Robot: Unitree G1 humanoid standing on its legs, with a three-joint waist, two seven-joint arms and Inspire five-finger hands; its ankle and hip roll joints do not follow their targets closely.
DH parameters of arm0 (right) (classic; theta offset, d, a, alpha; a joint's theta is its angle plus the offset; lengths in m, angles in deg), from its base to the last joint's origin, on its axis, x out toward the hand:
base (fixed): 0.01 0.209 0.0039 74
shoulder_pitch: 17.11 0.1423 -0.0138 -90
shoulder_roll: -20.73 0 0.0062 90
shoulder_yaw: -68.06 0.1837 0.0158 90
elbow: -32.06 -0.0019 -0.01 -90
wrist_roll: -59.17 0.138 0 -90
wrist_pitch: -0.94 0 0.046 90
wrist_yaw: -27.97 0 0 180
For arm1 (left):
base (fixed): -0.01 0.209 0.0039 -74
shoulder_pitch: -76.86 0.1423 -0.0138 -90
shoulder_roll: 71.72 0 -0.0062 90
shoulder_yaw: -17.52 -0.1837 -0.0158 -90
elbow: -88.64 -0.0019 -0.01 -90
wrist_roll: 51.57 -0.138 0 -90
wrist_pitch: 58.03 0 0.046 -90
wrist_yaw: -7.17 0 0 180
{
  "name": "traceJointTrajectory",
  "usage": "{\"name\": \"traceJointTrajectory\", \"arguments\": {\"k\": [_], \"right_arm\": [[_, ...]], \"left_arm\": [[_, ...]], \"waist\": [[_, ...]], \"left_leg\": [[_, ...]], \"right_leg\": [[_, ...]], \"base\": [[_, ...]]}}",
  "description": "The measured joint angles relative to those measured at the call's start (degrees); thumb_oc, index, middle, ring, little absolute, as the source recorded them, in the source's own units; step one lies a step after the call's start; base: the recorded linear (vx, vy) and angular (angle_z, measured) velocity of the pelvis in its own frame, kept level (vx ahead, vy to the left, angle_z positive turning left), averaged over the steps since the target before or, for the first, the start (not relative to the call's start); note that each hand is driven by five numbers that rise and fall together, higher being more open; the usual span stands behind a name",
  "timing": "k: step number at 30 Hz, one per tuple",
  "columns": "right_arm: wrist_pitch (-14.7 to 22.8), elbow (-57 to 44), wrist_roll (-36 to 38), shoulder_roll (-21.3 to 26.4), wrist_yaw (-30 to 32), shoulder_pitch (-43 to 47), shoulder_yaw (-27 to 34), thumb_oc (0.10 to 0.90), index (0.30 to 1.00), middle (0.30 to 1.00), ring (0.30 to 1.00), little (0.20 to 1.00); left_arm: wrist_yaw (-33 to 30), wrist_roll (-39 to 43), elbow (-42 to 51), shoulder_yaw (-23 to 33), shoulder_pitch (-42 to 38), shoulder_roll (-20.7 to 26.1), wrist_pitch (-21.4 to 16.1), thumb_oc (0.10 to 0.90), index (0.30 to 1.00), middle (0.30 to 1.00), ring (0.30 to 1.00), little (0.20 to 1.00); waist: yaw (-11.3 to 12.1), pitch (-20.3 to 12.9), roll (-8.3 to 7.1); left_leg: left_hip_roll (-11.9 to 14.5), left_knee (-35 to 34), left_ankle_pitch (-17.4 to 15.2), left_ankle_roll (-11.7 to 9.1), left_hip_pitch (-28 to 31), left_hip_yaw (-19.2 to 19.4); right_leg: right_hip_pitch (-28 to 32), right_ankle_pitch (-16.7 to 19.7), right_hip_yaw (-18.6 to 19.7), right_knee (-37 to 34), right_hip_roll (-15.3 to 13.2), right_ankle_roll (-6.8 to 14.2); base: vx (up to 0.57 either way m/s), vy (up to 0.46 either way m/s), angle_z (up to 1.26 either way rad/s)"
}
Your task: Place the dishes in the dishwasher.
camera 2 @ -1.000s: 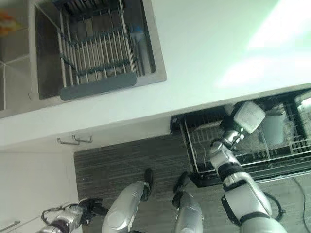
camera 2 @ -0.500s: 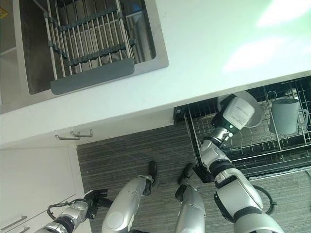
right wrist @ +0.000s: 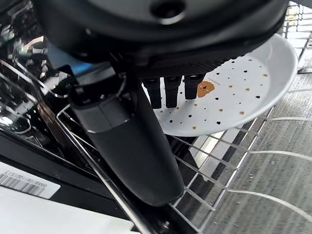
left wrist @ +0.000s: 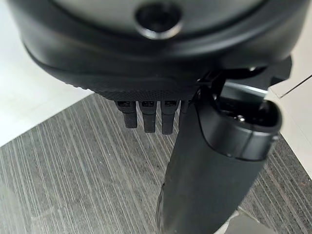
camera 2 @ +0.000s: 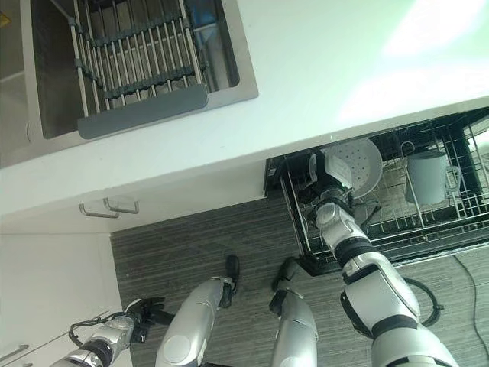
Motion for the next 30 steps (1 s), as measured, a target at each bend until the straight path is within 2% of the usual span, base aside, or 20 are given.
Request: {"name": "traceJointTrajectory", "arguments": {"k": [2, 6, 9, 11, 12, 14, 16, 19, 22, 27, 28, 29, 30], "right_arm": [[-2.95, -2.73, -0.01, 0.04, -0.20, -0.31, -0.52, 0.800, 0.900, 0.900, 0.900, 0.900], [-7.69, -11.31, 1.19, 0.64, 2.02, -5.01, 1.12, 0.800, 0.900, 0.900, 0.900, 0.900], [-13.69, -30.00, 1.15, 2.73, 4.13, -13.02, 4.03, 0.800, 0.900, 0.900, 0.900, 0.900], [-16.96, -43.31, -0.29, 3.33, 5.41, -19.08, 6.68, 0.800, 0.900, 0.900, 0.900, 0.900], [-18.81, -46.66, -1.50, 3.31, 5.66, -20.91, 7.31, 0.800, 0.900, 0.900, 0.900, 0.900], [-21.36, -48.00, -3.39, 3.41, 5.95, -22.84, 7.99, 0.800, 0.900, 0.900, 0.900, 0.900], [-23.11, -47.98, -3.57, 4.11, 5.96, -24.75, 9.11, 0.800, 0.900, 0.900, 0.900, 0.900], [-23.96, -47.88, -4.33, 4.20, 5.93, -25.63, 9.86, 0.800, 0.900, 0.900, 0.900, 0.900], [-23.92, -47.97, -6.33, 4.26, 6.01, -26.80, 11.48, 0.800, 0.900, 0.900, 0.900, 0.900], [-19.18, -51.08, -6.27, 4.18, 10.65, -33.04, 15.23, 0.800, 0.900, 0.900, 0.900, 0.900], [-14.78, -53.65, -3.93, 3.84, 11.38, -36.99, 18.18, 0.800, 0.900, 0.900, 0.900, 0.900], [-9.08, -59.73, -2.38, 3.22, 14.55, -42.88, 19.75, 0.800, 0.900, 0.900, 0.900, 0.900], [-6.02, -61.27, -1.28, 2.83, 15.97, -44.33, 20.45, 0.800, 0.900, 0.900, 0.900, 0.900]], "left_arm": [[-0.20, 0.00, 0.31, 0.19, -0.01, 0.76, 0.37, 0.800, 0.900, 0.900, 0.900, 0.900], [-0.39, 0.36, 1.33, 2.04, 0.94, 0.78, 0.73, 0.800, 0.900, 0.900, 0.900, 0.900], [-0.56, 2.12, 3.34, 3.68, 3.21, 0.78, 1.74, 0.800, 0.900, 0.900, 0.900, 0.900], [-0.59, 2.11, 5.43, 5.25, 5.29, 0.81, 2.26, 0.800, 0.900, 0.900, 0.900, 0.900], [-0.57, 2.11, 6.05, 6.12, 6.04, 0.75, 2.26, 0.800, 0.900, 0.900, 0.900, 0.900], [-0.59, 2.08, 6.00, 6.43, 6.22, 0.74, 2.24, 0.800, 0.900, 0.900, 0.900, 0.900], [-0.63, 2.09, 5.89, 6.82, 6.37, 0.78, 1.59, 0.800, 0.900, 0.900, 0.900, 0.900], [-0.58, 2.11, 4.01, 6.77, 6.61, 0.67, 0.93, 0.800, 0.900, 0.900, 0.900, 0.900], [-0.63, 2.10, 3.59, 6.78, 7.03, 0.42, -0.02, 0.800, 0.900, 0.900, 0.900, 0.900], [-0.69, 2.10, 3.55, 7.40, 7.75, 0.20, -0.76, 0.800, 0.900, 0.900, 0.900, 0.900], [-1.54, 2.03, 3.53, 8.19, 8.13, -0.13, -0.91, 0.800, 0.900, 0.900, 0.900, 0.900], [-2.12, 2.00, 3.55, 10.25, 11.46, -0.25, -1.19, 0.800, 0.900, 0.900, 0.900, 0.900], [-2.60, 1.95, 3.34, 11.08, 12.60, -0.21, -1.11, 0.800, 0.900, 0.900, 0.900, 0.900]], "waist": [[-0.03, 0.06, -0.90], [-0.26, 0.16, -1.18], [-2.46, 0.29, -1.56], [-4.42, 0.35, -2.30], [-5.23, 0.35, -2.75], [-6.36, 0.36, -2.93], [-6.51, 0.35, -2.95], [-7.85, 0.37, -2.96], [-8.25, 0.37, -2.97], [-8.64, 0.39, -3.40], [-8.83, 0.33, -3.74], [-9.40, -0.41, -5.41], [-10.03, -0.84, -6.30]], "left_leg": [[0.06, 0.37, -0.04, 0.04, -0.17, 0.06], [0.23, 1.02, -0.37, 0.44, -0.22, 0.45], [0.15, 1.73, -1.00, 1.09, -0.24, 1.15], [0.22, 2.27, -1.37, 1.69, -0.42, 2.24], [0.21, 2.46, -1.65, 1.93, -0.38, 2.96], [0.17, 2.64, -1.87, 2.26, -0.43, 3.69], [0.17, 2.62, -2.04, 2.50, -0.75, 4.71], [0.18, 2.61, -2.07, 2.57, -1.35, 5.64], [0.31, 2.29, -2.10, 2.54, -1.01, 6.05], [1.00, 2.46, -2.93, 2.51, 2.22, 6.10], [1.23, 2.51, -3.44, 2.39, 3.50, 6.33], [1.96, 2.41, -4.61, 2.27, 6.48, 7.30], [2.31, 2.51, -4.94, 2.22, 7.10, 7.77]], "right_leg": [[0.02, 0.21, 0.06, -0.13, 0.08, -0.08], [0.77, 1.47, 0.60, -1.84, 0.59, 0.06], [0.91, 1.99, 1.63, -2.41, 0.69, 0.53], [0.50, 2.60, 3.01, -2.50, 0.68, 0.82], [0.09, 2.63, 3.97, -2.38, 0.69, 0.88], [-0.27, 2.57, 5.05, -2.32, 0.62, 0.90], [-1.18, 2.40, 6.78, -2.45, 0.88, 1.28], [-2.15, 3.34, 7.81, -2.95, 1.06, 1.10], [-2.04, 3.93, 8.57, -3.42, 1.43, 1.38], [3.01, 5.64, 8.66, -7.21, 2.56, 1.57], [4.62, 5.98, 8.81, -8.19, 2.87, 1.81], [7.28, 5.76, 10.02, -8.82, 3.52, 2.39], [7.67, 4.99, 10.44, -8.72, 3.76, 2.75]], "base": [[0.00, 0.000, 0.00], [0.03, 0.014, -0.05], [-0.05, 0.037, -0.11], [0.03, 0.048, -0.24], [0.03, 0.050, -0.29], [0.02, 0.050, -0.18], [0.02, 0.048, -0.21], [0.02, 0.053, -0.17], [0.01, -0.001, -0.09], [0.03, 0.006, -0.04], [0.07, 0.004, -0.27], [0.08, 0.027, -0.37], [0.10, 0.043, -0.38]]}}
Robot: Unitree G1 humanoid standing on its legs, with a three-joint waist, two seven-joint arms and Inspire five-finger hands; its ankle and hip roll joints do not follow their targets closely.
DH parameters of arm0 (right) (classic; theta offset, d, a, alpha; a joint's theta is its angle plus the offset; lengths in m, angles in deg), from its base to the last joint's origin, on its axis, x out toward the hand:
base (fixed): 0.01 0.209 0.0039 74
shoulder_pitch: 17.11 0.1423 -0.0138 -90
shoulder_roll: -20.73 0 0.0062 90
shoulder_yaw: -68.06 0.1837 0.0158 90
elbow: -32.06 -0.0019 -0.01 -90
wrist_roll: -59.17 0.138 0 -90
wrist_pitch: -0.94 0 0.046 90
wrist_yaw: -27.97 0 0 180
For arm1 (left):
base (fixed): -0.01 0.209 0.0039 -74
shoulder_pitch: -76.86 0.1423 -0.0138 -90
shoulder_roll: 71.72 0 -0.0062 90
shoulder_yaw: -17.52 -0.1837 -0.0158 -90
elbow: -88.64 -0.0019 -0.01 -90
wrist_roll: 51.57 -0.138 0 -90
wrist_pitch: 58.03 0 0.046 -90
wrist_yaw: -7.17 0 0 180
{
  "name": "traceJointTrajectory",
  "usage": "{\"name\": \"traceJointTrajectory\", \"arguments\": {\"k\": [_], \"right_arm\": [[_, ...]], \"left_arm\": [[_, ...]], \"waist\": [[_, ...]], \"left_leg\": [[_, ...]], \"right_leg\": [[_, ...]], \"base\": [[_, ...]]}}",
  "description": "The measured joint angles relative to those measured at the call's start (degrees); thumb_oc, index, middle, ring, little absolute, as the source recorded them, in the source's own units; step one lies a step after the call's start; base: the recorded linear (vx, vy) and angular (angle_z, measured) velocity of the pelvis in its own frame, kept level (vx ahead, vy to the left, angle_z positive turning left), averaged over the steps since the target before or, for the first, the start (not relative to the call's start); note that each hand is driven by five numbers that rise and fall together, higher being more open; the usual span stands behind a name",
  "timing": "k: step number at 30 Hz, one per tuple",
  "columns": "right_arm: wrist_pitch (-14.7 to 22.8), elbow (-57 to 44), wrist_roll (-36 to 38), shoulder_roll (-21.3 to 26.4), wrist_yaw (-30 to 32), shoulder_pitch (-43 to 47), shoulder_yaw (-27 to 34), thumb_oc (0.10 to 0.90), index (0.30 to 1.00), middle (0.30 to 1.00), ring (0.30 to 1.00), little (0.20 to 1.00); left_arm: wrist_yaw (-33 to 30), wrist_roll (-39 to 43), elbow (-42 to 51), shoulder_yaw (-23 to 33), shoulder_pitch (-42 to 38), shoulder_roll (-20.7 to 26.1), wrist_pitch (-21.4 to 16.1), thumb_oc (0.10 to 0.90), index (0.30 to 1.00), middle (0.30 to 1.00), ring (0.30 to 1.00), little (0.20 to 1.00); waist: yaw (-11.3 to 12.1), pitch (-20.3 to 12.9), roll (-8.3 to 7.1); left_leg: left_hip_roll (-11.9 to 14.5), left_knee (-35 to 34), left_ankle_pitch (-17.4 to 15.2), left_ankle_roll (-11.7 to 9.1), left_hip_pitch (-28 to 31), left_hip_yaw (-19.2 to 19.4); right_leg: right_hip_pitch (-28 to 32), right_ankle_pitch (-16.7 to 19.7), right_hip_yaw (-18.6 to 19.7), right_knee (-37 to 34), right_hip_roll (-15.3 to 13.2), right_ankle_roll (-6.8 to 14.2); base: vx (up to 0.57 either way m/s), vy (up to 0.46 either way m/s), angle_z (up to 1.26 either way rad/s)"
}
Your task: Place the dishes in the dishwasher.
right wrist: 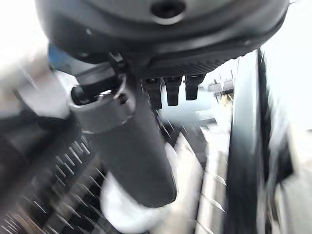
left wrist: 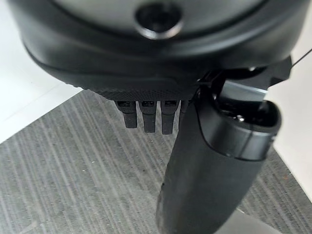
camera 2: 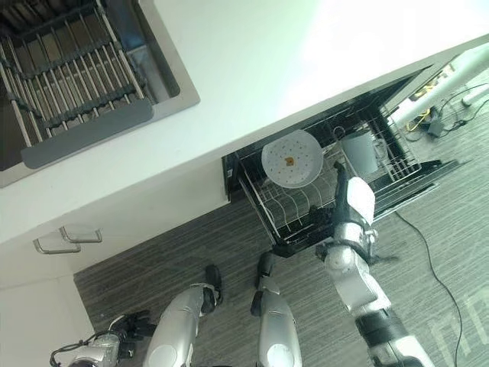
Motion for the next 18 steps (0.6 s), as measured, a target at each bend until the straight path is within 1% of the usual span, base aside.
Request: {"name": "traceJointTrajectory", "arguments": {"k": [1, 2, 3, 4, 5, 7, 8, 10, 11, 12, 13, 14, 15, 16, 17, 18], "right_arm": [[2.68, -1.09, 1.65, -0.50, 1.26, -0.73, 1.09, 0.800, 0.900, 0.900, 0.900, 0.900], [6.11, -2.13, 4.38, -0.91, 2.01, -2.16, 3.42, 0.800, 0.900, 0.900, 0.900, 0.900], [8.20, -2.11, 5.80, -1.04, 2.31, -2.74, 4.40, 0.800, 0.900, 0.900, 0.900, 0.900], [9.24, -2.12, 6.38, -1.24, 2.43, -2.95, 4.95, 0.800, 0.900, 0.900, 0.900, 0.900], [11.44, -2.11, 8.05, -1.81, 2.74, -3.58, 6.01, 0.800, 0.900, 0.900, 0.900, 0.900], [13.99, -2.02, 10.38, -2.79, 3.21, -5.23, 7.11, 0.800, 0.900, 0.900, 0.900, 0.900], [15.13, -1.97, 11.54, -3.64, 3.64, -6.30, 7.79, 0.800, 0.900, 0.900, 0.900, 0.900], [16.51, -1.95, 12.81, -3.90, 4.31, -7.43, 8.60, 0.800, 0.900, 0.900, 0.900, 0.900], [18.62, -1.96, 13.86, -4.73, 6.28, -8.48, 10.59, 0.800, 0.900, 0.900, 0.900, 0.900], [20.23, -1.95, 14.37, -5.09, 9.45, -8.67, 12.31, 0.800, 0.900, 0.900, 0.900, 0.900], [21.25, -1.95, 14.81, -5.18, 11.49, -8.84, 13.77, 0.800, 0.900, 0.900, 0.900, 0.900], [23.49, -1.46, 14.97, -6.56, 14.47, -10.12, 17.31, 0.800, 0.900, 0.900, 0.900, 0.900], [26.98, 1.04, 15.88, -8.83, 17.15, -11.17, 21.27, 0.800, 0.900, 0.900, 0.900, 0.900], [29.31, 4.20, 17.95, -10.04, 18.80, -11.55, 23.60, 0.800, 0.900, 0.900, 0.900, 0.900], [31.19, 8.17, 20.98, -10.69, 19.08, -12.12, 25.04, 0.800, 0.900, 0.900, 0.900, 0.900], [32.90, 13.65, 25.74, -11.70, 18.20, -12.52, 26.16, 0.800, 0.900, 0.900, 0.900, 0.900]], "left_arm": [[-0.20, -0.10, -0.14, 0.60, 1.03, -0.05, -0.01, 0.800, 0.900, 0.900, 0.900, 0.900], [-0.15, -0.34, -1.07, 1.54, 1.92, -0.60, -0.01, 0.800, 0.900, 0.900, 0.900, 0.900], [-0.20, -0.38, -1.27, 1.81, 2.59, -1.18, 0.00, 0.800, 0.900, 0.900, 0.900, 0.900], [-0.24, -0.40, -1.55, 1.85, 3.04, -1.69, 0.02, 0.800, 0.900, 0.900, 0.900, 0.900], [-0.25, -0.52, -2.41, 1.75, 3.64, -2.73, 0.06, 0.800, 0.900, 0.900, 0.900, 0.900], [-0.71, -1.28, -3.75, 1.67, 4.15, -4.05, 0.41, 0.800, 0.900, 0.900, 0.900, 0.900], [-0.99, -2.38, -3.80, 1.43, 4.51, -4.29, 0.67, 0.800, 0.900, 0.900, 0.900, 0.900], [-1.34, -2.77, -3.84, 0.96, 5.23, -4.38, 0.91, 0.800, 0.900, 0.900, 0.900, 0.900], [-1.35, -2.82, -3.79, -0.23, 5.96, -4.31, 1.28, 0.800, 0.900, 0.900, 0.900, 0.900], [-1.34, -2.81, -3.53, -0.68, 6.31, -4.21, 1.28, 0.800, 0.900, 0.900, 0.900, 0.900], [-1.35, -2.74, -3.69, -0.68, 6.28, -4.23, 1.56, 0.800, 0.900, 0.900, 0.900, 0.900], [-1.35, -2.71, -3.73, -0.76, 6.41, -4.31, 1.91, 0.800, 0.900, 0.900, 0.900, 0.900], [-1.33, -2.65, -3.78, -0.89, 6.97, -4.29, 2.38, 0.800, 0.900, 0.900, 0.900, 0.900], [-1.32, -2.62, -3.90, -0.71, 7.41, -4.23, 2.86, 0.800, 0.900, 0.900, 0.900, 0.900], [-1.30, -2.59, -4.30, -0.51, 7.84, -4.20, 3.08, 0.800, 0.900, 0.900, 0.900, 0.900], [-1.29, -2.52, -4.68, -0.44, 8.39, -4.09, 3.35, 0.800, 0.900, 0.900, 0.900, 0.900]], "waist": [[-1.15, -0.40, -0.64], [-1.26, -2.07, -1.18], [-1.67, -4.03, -1.13], [-1.86, -5.21, -0.93], [-2.35, -7.70, -0.21], [-2.67, -11.87, 0.63], [-2.67, -13.65, 0.96], [-2.73, -16.62, 1.23], [-2.83, -18.59, 1.60], [-3.74, -19.50, 1.70], [-4.21, -19.59, 1.78], [-4.28, -20.04, 1.87], [-4.30, -20.87, 1.84], [-4.51, -21.18, 1.68], [-5.05, -21.74, 1.57], [-5.50, -21.99, 1.39]], "left_leg": [[0.47, 0.18, -0.31, -0.08, 0.48, 0.05], [0.95, 0.27, -0.80, -0.59, 1.34, 0.78], [1.03, 0.13, -1.22, -1.21, 1.66, 0.82], [1.06, -0.03, -1.24, -1.24, 2.11, 0.83], [1.19, -0.37, -1.38, -1.44, 3.10, 0.88], [0.84, -2.53, -1.55, -1.72, 6.38, 1.49], [0.68, -3.54, -1.62, -1.84, 8.22, 1.71], [0.43, -5.04, -1.71, -2.04, 10.13, 2.45], [0.28, -5.54, -1.74, -2.07, 10.37, 2.50], [0.12, -5.92, -1.74, -2.07, 10.74, 2.50], [-0.02, -6.03, -1.67, -2.05, 10.98, 2.58], [-0.05, -6.29, -1.68, -2.05, 11.23, 2.71], [-0.07, -6.68, -1.64, -2.06, 11.64, 2.91], [-0.07, -7.02, -1.65, -2.07, 12.31, 3.32], [-0.06, -7.20, -1.65, -2.08, 12.49, 3.48], [-0.07, -7.33, -1.65, -2.09, 12.92, 3.48]], "right_leg": [[0.17, -1.31, 0.48, 0.99, 0.08, -0.36], [0.12, -2.63, 1.16, 2.84, 0.38, -0.57], [0.32, -2.71, 1.22, 2.64, 0.59, -0.48], [0.67, -2.61, 1.27, 2.46, 0.75, -0.51], [1.79, -2.59, 1.37, 1.81, 1.07, -0.51], [4.02, -3.28, 1.74, 1.32, 1.21, -0.30], [5.29, -3.72, 1.94, 1.31, 1.30, -0.18], [6.09, -4.47, 2.68, 1.33, 1.35, -0.11], [6.29, -4.89, 2.80, 1.48, 1.20, -0.02], [6.11, -5.13, 2.81, 1.61, 1.07, 0.13], [6.14, -5.18, 2.87, 1.74, 1.12, 0.15], [6.21, -5.35, 3.04, 1.77, 1.12, 0.16], [6.25, -5.54, 3.20, 1.94, 1.09, 0.23], [6.46, -5.84, 3.44, 2.24, 1.08, 0.25], [6.32, -6.28, 3.75, 2.68, 0.90, 0.16], [6.52, -6.70, 3.74, 3.08, 0.78, -0.04]], "base": [[0.13, 0.079, -0.31], [0.13, 0.080, -0.22], [0.14, 0.091, -0.21], [0.13, 0.073, -0.06], [0.19, 0.077, -0.09], [0.21, 0.058, -0.11], [0.18, 0.040, -0.11], [0.11, 0.029, -0.16], [0.08, 0.032, -0.10], [0.12, 0.044, -0.01], [0.12, 0.034, -0.01], [0.11, 0.020, -0.05], [0.10, 0.003, -0.12], [0.09, -0.001, -0.13], [0.08, -0.011, -0.10], [0.07, -0.017, -0.08]]}}
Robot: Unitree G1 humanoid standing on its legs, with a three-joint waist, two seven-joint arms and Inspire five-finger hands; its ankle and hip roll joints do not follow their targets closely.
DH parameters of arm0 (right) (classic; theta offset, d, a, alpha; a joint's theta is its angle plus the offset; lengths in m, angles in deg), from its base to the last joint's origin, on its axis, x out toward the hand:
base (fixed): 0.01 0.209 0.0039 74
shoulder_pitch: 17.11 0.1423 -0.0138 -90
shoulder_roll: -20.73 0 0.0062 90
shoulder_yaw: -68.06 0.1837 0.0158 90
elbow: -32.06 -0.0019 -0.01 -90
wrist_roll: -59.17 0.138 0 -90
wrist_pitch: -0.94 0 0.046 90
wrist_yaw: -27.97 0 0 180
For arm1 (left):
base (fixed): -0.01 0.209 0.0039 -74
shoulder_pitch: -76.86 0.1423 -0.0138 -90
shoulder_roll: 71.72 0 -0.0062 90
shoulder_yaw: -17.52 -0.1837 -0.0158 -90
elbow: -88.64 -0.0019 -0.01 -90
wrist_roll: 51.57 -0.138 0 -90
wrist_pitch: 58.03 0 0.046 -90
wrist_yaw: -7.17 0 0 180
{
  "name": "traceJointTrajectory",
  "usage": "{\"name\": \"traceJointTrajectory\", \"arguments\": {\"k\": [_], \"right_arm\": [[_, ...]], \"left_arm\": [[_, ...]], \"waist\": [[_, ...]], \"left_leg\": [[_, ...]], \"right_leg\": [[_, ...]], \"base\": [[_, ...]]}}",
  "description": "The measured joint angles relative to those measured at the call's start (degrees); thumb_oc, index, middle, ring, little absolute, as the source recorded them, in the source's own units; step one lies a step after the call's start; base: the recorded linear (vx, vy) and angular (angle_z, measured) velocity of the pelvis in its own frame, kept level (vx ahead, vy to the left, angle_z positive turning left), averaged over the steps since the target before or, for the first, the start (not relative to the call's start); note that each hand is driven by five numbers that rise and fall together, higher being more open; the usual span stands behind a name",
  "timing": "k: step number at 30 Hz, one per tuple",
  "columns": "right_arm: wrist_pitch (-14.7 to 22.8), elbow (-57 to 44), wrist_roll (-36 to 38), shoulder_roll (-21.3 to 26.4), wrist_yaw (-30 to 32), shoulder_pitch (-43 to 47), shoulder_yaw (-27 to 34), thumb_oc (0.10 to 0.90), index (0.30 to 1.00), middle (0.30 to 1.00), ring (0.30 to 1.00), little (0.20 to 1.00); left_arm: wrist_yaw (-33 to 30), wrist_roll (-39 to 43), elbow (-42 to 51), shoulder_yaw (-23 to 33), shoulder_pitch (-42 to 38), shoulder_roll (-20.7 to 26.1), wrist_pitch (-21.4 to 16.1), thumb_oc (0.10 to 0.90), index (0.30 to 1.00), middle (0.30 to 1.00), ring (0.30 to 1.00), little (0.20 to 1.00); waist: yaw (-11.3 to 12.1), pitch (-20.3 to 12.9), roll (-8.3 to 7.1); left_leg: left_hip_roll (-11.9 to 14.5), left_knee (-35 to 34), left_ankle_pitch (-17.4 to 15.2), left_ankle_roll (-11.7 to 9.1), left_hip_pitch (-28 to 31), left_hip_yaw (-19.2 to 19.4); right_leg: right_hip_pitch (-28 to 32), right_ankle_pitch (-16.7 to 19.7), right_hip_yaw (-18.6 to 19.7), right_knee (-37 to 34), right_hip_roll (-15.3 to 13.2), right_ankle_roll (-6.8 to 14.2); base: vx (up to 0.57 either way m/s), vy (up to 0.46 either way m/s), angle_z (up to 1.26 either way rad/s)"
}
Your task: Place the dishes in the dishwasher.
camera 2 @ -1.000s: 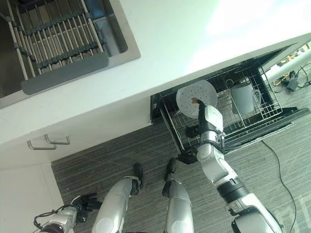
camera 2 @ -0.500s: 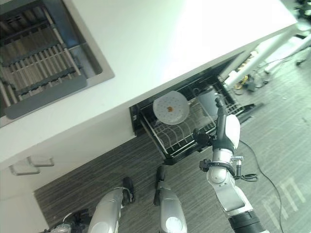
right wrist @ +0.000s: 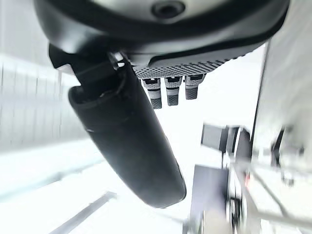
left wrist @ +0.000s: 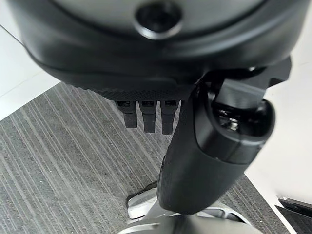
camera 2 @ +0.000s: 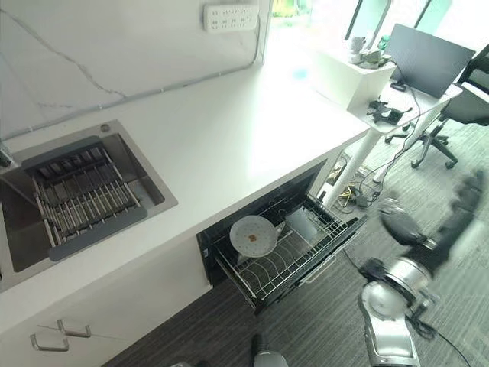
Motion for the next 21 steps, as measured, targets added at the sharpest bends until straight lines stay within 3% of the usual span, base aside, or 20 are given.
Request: {"name": "traceJointTrajectory", "arguments": {"k": [2, 4, 8, 12, 16, 19, 21], "right_arm": [[0.55, 11.18, 7.75, -3.29, -0.61, -0.43, 1.72, 0.800, 0.900, 0.900, 0.900, 0.900], [0.41, 19.57, 12.30, -4.99, -0.68, -1.12, 1.72, 0.800, 0.900, 0.900, 0.900, 0.900], [0.86, 25.03, 13.08, -5.07, 0.14, -1.05, 1.78, 0.800, 0.900, 0.900, 0.900, 0.900], [2.07, 34.65, 13.30, -5.27, -1.01, 0.71, -1.06, 0.800, 0.900, 0.900, 0.900, 0.900], [-2.89, 39.98, 15.13, -5.03, -5.30, 5.89, -6.40, 0.800, 0.900, 0.900, 0.900, 0.900], [-7.49, 43.24, 15.95, -3.60, -8.96, 14.14, -11.55, 0.800, 0.900, 0.900, 0.900, 0.900], [-8.50, 43.20, 14.25, -2.93, -10.50, 19.56, -14.54, 0.800, 0.900, 0.900, 0.900, 0.900]], "left_arm": [[0.06, 0.24, -0.86, -0.05, -0.01, 0.00, 0.62, 0.800, 0.900, 0.900, 0.900, 0.900], [0.94, 0.33, -1.82, -0.30, -0.06, -0.15, 0.94, 0.800, 0.900, 0.900, 0.900, 0.900], [1.15, 0.37, -3.10, -1.90, 0.03, -0.21, 1.45, 0.800, 0.900, 0.900, 0.900, 0.900], [0.92, 0.62, -3.01, -2.19, -0.45, -0.01, 2.28, 0.800, 0.900, 0.900, 0.900, 0.900], [-0.62, 3.21, -0.59, -4.76, -3.64, 0.40, 3.09, 0.800, 0.900, 0.900, 0.900, 0.900], [-1.69, 5.14, 0.95, -6.74, -9.13, 0.18, 3.37, 0.800, 0.900, 0.900, 0.900, 0.900], [-1.82, 6.17, 1.58, -7.30, -11.29, -0.21, 3.10, 0.800, 0.900, 0.900, 0.900, 0.900]], "waist": [[-0.20, -0.06, 0.11], [-0.10, -0.41, 1.21], [0.17, -0.81, 2.25], [1.92, -0.21, 1.23], [3.92, 5.56, 1.61], [6.06, 13.51, 3.19], [7.18, 17.90, 4.17]], "left_leg": [[0.02, -0.42, 0.18, -0.26, 0.03, 0.20], [0.06, -0.58, 0.36, -0.38, -0.08, -0.04], [-0.03, -0.51, 0.38, -0.43, -0.65, -1.07], [-0.19, -0.31, 0.82, -0.48, -0.91, -2.69], [-0.60, 1.86, 1.32, -0.04, -4.21, -4.71], [-1.15, 4.13, 2.46, 0.42, -8.38, -6.45], [-2.19, 4.89, 3.14, 0.73, -10.06, -7.06]], "right_leg": [[-0.14, -0.22, 0.05, 0.38, -0.06, 0.13], [-0.16, -0.21, -0.14, 0.35, -0.05, 0.13], [-0.06, -0.63, -1.12, 0.27, -0.20, 0.01], [0.49, -1.37, -2.90, 0.75, -0.56, -0.18], [-1.56, -1.68, -4.78, 2.38, -1.06, -0.13], [-4.72, -0.67, -6.56, 4.18, -1.95, -1.12], [-7.67, -2.36, -7.07, 8.97, -3.64, -0.96]], "base": [[0.06, -0.042, -0.05], [0.06, -0.043, 0.05], [0.07, -0.013, 0.14], [0.05, -0.010, 0.23], [-0.12, -0.032, 0.28], [-0.17, -0.003, 0.33], [-0.15, -0.007, 0.31]]}}
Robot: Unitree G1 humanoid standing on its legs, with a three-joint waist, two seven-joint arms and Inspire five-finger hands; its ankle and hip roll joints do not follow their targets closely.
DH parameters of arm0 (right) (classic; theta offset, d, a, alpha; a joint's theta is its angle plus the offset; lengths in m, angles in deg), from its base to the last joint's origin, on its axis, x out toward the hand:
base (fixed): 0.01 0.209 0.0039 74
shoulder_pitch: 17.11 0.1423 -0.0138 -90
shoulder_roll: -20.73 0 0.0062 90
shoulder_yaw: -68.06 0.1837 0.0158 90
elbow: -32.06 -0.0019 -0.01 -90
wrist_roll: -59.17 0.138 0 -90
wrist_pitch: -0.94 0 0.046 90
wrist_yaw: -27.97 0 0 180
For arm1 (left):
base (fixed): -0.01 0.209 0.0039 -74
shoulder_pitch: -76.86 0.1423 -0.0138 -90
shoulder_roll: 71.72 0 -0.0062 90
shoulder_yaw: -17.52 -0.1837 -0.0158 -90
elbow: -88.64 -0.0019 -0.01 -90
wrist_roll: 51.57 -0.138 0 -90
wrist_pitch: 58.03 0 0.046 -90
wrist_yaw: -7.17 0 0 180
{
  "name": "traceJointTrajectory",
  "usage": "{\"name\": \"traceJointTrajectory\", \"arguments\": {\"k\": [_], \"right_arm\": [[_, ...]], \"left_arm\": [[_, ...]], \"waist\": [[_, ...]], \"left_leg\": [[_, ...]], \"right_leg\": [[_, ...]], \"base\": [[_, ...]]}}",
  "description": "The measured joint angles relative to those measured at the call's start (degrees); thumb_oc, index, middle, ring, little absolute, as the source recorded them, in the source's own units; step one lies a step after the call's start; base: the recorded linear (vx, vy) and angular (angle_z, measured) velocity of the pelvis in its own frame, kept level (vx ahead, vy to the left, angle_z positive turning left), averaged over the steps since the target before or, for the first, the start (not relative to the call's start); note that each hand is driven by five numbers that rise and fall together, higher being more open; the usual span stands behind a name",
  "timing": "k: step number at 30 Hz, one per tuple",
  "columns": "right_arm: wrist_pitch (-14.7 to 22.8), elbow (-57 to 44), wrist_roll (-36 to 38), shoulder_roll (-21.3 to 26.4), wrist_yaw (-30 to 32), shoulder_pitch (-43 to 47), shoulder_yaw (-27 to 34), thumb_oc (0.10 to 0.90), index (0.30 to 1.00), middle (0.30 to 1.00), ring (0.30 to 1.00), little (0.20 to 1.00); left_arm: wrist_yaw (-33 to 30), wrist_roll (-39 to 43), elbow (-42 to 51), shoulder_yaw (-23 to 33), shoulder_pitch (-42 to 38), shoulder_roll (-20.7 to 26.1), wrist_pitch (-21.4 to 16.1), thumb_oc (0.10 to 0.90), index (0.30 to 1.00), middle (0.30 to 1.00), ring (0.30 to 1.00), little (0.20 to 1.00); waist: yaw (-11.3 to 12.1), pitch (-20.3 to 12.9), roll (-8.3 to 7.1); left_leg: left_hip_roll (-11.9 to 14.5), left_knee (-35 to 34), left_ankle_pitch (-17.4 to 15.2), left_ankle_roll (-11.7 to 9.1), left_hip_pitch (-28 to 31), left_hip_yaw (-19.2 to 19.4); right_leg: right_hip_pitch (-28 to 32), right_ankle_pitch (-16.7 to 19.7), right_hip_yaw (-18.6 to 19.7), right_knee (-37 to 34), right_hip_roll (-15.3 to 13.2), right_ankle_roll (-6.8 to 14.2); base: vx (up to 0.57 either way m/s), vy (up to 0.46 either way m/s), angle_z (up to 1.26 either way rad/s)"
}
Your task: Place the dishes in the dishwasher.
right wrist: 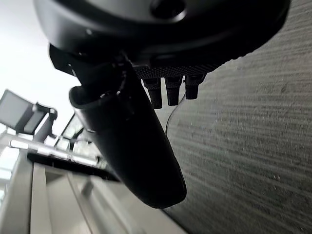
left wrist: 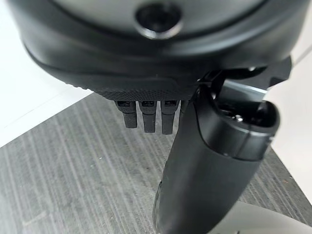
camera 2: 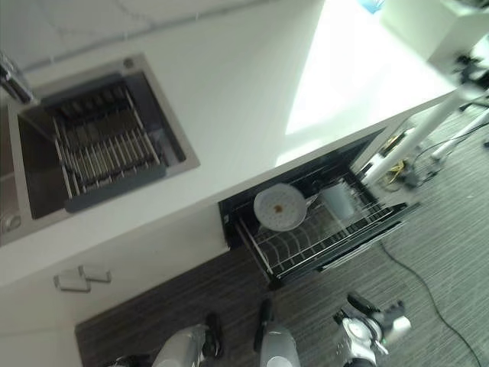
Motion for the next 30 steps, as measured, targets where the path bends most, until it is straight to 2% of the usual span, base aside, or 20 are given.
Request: {"name": "traceJointTrajectory", "arguments": {"k": [1, 2, 3, 6, 9, 11, 14, 16, 17, 18, 19, 21, 23, 26, 28, 30], "right_arm": [[-0.01, 0.37, -1.84, 0.64, -0.50, 2.32, -2.34, 0.800, 0.900, 0.900, 0.900, 0.900], [0.02, 0.43, -3.07, 0.82, -0.79, 4.52, -3.16, 0.800, 0.900, 0.900, 0.900, 0.900], [0.23, 1.43, -4.52, 0.92, -0.18, 5.75, -3.56, 0.800, 0.900, 0.900, 0.900, 0.900], [-0.01, 1.84, -6.12, 3.14, 0.46, 6.74, -6.96, 0.800, 0.900, 0.900, 0.900, 0.900], [-0.12, 1.94, -6.78, 4.77, 0.98, 7.77, -7.80, 0.800, 0.900, 0.900, 0.900, 0.900], [-2.26, 2.09, -8.63, 7.21, 0.86, 9.41, -8.28, 0.800, 0.900, 0.900, 0.900, 0.900], [-3.87, 1.98, -10.76, 10.04, -1.49, 11.15, -9.51, 0.800, 0.900, 0.900, 0.900, 0.900], [-4.77, 1.25, -13.39, 12.03, -4.39, 12.83, -9.52, 0.800, 0.900, 0.900, 0.900, 0.900], [-6.94, 0.77, -13.98, 13.13, -5.75, 15.29, -9.39, 0.800, 0.900, 0.900, 0.900, 0.900], [-11.11, -1.31, -13.72, 15.23, -7.89, 15.97, -9.28, 0.800, 0.900, 0.900, 0.900, 0.900], [-12.13, -1.69, -13.89, 17.43, -9.82, 16.49, -9.51, 0.800, 0.900, 0.900, 0.900, 0.900], [-16.79, 2.37, -14.00, 18.65, -11.66, 19.92, -10.58, 0.800, 0.900, 0.900, 0.900, 0.900], [-20.79, 6.60, -14.41, 21.85, -14.91, 24.12, -14.44, 0.800, 0.900, 0.900, 0.900, 0.900], [-24.02, 8.32, -15.72, 26.20, -18.22, 25.08, -19.17, 0.800, 0.900, 0.900, 0.900, 0.900], [-24.10, 9.58, -17.45, 26.46, -18.23, 26.30, -20.28, 0.800, 0.900, 0.900, 0.900, 0.900], [-24.71, 11.73, -17.44, 26.20, -18.37, 26.35, -20.16, 0.800, 0.900, 0.900, 0.900, 0.900]], "left_arm": [[-0.47, 0.78, -0.18, -0.09, -0.91, 0.19, -0.20, 0.800, 0.900, 0.900, 0.900, 0.900], [-0.95, 0.98, -0.27, -0.08, -1.32, 0.22, -0.23, 0.800, 0.900, 0.900, 0.900, 0.900], [-1.25, 1.01, -0.75, -0.08, -1.51, 0.39, -0.22, 0.800, 0.900, 0.900, 0.900, 0.900], [-0.89, 1.07, -1.90, -1.42, -1.55, -0.30, -1.65, 0.800, 0.900, 0.900, 0.900, 0.900], [-0.97, 1.07, -1.97, -1.34, -1.55, -0.17, -2.73, 0.800, 0.900, 0.900, 0.900, 0.900], [-0.58, 1.06, -2.42, 0.28, -1.42, -0.14, -3.59, 0.800, 0.900, 0.900, 0.900, 0.900], [1.67, 0.87, -2.92, 2.91, -0.25, -0.20, -3.66, 0.800, 0.900, 0.900, 0.900, 0.900], [3.18, 0.44, -3.61, 3.38, 0.33, -0.18, -3.57, 0.800, 0.900, 0.900, 0.900, 0.900], [3.17, -0.17, -3.63, 3.51, 0.32, -0.18, -4.07, 0.800, 0.900, 0.900, 0.900, 0.900], [3.32, -0.50, -3.63, 4.52, 0.32, -0.21, -4.25, 0.800, 0.900, 0.900, 0.900, 0.900], [3.62, -1.83, -3.69, 5.43, 0.31, -0.06, -4.46, 0.800, 0.900, 0.900, 0.900, 0.900], [4.27, -1.90, -4.76, 5.66, 0.54, 0.47, -4.80, 0.800, 0.900, 0.900, 0.900, 0.900], [4.40, -1.83, -5.08, 5.98, 0.59, 1.45, -4.86, 0.800, 0.900, 0.900, 0.900, 0.900], [4.38, -1.91, -5.25, 8.44, 1.63, 3.99, -4.92, 0.800, 0.900, 0.900, 0.900, 0.900], [4.94, -1.88, -6.30, 9.54, 2.55, 4.40, -5.37, 0.800, 0.900, 0.900, 0.900, 0.900], [7.72, -1.87, -5.63, 10.11, 2.53, 4.63, -6.56, 0.800, 0.900, 0.900, 0.900, 0.900]], "waist": [[0.45, 1.82, -0.30], [0.85, 2.95, -0.01], [1.15, 3.73, -0.44], [2.44, 4.67, 0.63], [2.88, 5.03, 1.98], [3.85, 5.07, 3.40], [4.07, 5.04, 4.01], [6.18, 5.04, 4.14], [6.90, 5.04, 4.15], [7.40, 5.09, 4.02], [8.89, 5.01, 3.29], [10.22, 4.98, 1.82], [10.34, 4.99, 1.40], [11.89, 4.98, 1.42], [11.77, 4.97, 1.45], [11.72, 4.96, 1.49]], "left_leg": [[-0.80, 1.26, -0.27, 0.02, -1.47, -0.38], [-1.04, 3.22, -0.64, -0.06, -3.23, -1.07], [-1.00, 5.44, -1.14, -0.17, -5.53, -1.84], [-1.80, 6.17, -1.10, -0.47, -6.71, -3.40], [-2.64, 4.25, 0.22, -1.06, -7.07, -4.18], [-3.17, 1.98, 1.61, -1.07, -7.01, -5.48], [-3.76, 0.41, 2.67, -1.37, -6.53, -6.59], [-3.79, -0.65, 3.39, -1.29, -5.36, -7.27], [-3.87, -1.41, 3.38, -1.29, -4.41, -7.94], [-3.83, -1.60, 3.33, -1.26, -3.92, -8.42], [-3.92, -1.53, 3.35, -1.17, -3.91, -8.73], [-3.98, -0.99, 3.47, -1.09, -4.11, -9.79], [-4.31, -0.13, 4.01, -0.83, -6.20, -11.30], [-4.55, -0.39, 4.49, -1.58, -7.27, -12.62], [-4.53, -0.39, 4.84, -1.64, -7.88, -12.80], [-4.74, -1.37, 5.83, -1.67, -7.21, -14.77]], "right_leg": [[-2.97, -2.42, 0.48, 4.69, -1.41, -0.25], [-4.42, -3.50, -0.01, 7.27, -2.09, -0.50], [-6.79, -4.83, -0.13, 10.33, -2.70, -0.95], [-7.45, -6.20, -0.50, 12.67, -3.62, -1.14], [-7.98, -6.20, -0.35, 12.32, -3.84, -1.00], [-7.99, -6.10, -0.46, 10.91, -3.60, -1.07], [-6.93, -6.00, -1.99, 10.51, -3.88, -1.28], [-5.51, -5.73, -2.91, 9.60, -3.88, -1.21], [-3.89, -5.66, -3.83, 8.77, -4.09, -1.11], [-2.12, -5.53, -5.59, 7.77, -4.24, -0.89], [-1.65, -5.40, -6.16, 7.38, -4.25, -0.68], [-0.47, -4.90, -7.29, 6.21, -4.08, -0.37], [-0.47, -3.70, -9.24, 4.71, -3.85, -0.27], [-0.47, -3.32, -10.46, 3.51, -3.73, -0.35], [-0.21, -1.93, -11.19, 2.20, -3.51, -0.06], [2.29, -0.55, -13.04, -1.59, -2.46, -0.16]], "base": [[-0.08, -0.001, 0.42], [-0.09, 0.028, 0.42], [-0.06, 0.060, 0.41], [-0.05, 0.083, 0.27], [-0.02, 0.066, 0.22], [0.05, 0.087, 0.30], [0.07, 0.080, 0.26], [0.05, 0.073, 0.28], [0.06, 0.043, 0.38], [0.05, 0.002, 0.40], [0.03, -0.033, 0.42], [0.02, -0.048, 0.28], [0.01, -0.037, 0.33], [0.04, -0.014, 0.24], [0.06, -0.045, 0.09], [0.04, -0.072, 0.33]]}}
